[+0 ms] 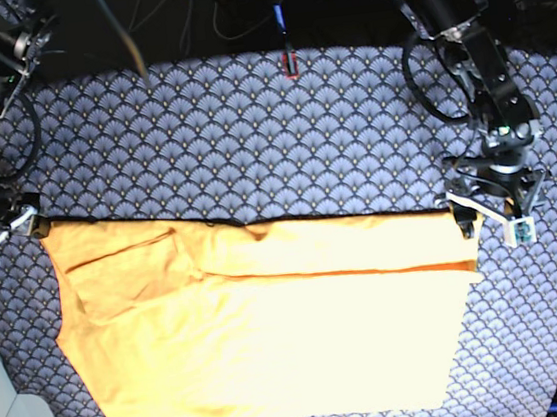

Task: Fold the T-shirt properly
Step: 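Raise both grippers and move them back toward the fold line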

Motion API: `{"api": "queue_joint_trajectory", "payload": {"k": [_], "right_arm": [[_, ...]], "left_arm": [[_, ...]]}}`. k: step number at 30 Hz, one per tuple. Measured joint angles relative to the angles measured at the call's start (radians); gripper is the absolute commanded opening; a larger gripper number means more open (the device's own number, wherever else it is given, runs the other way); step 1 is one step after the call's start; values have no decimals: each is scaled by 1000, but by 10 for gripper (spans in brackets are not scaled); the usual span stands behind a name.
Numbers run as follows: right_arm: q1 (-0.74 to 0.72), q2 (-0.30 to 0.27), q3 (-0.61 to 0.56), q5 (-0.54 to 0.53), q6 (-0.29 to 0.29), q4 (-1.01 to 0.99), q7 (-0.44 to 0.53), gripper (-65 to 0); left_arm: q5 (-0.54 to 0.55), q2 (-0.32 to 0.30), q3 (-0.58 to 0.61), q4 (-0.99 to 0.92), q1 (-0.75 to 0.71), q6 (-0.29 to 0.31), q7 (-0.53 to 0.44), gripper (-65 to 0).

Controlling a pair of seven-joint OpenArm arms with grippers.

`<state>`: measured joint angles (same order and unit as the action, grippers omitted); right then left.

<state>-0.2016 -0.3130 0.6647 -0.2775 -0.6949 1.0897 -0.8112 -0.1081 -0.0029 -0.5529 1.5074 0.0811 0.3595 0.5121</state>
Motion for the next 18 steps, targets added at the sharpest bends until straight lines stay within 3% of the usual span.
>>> {"api": "queue_joint_trajectory", "payload": {"k": [18], "right_arm": [[-31,39,-4,0,0,0,-42,-293]], "left_arm": [[0,-1,-1,36,2,0,-6,-235]]}}
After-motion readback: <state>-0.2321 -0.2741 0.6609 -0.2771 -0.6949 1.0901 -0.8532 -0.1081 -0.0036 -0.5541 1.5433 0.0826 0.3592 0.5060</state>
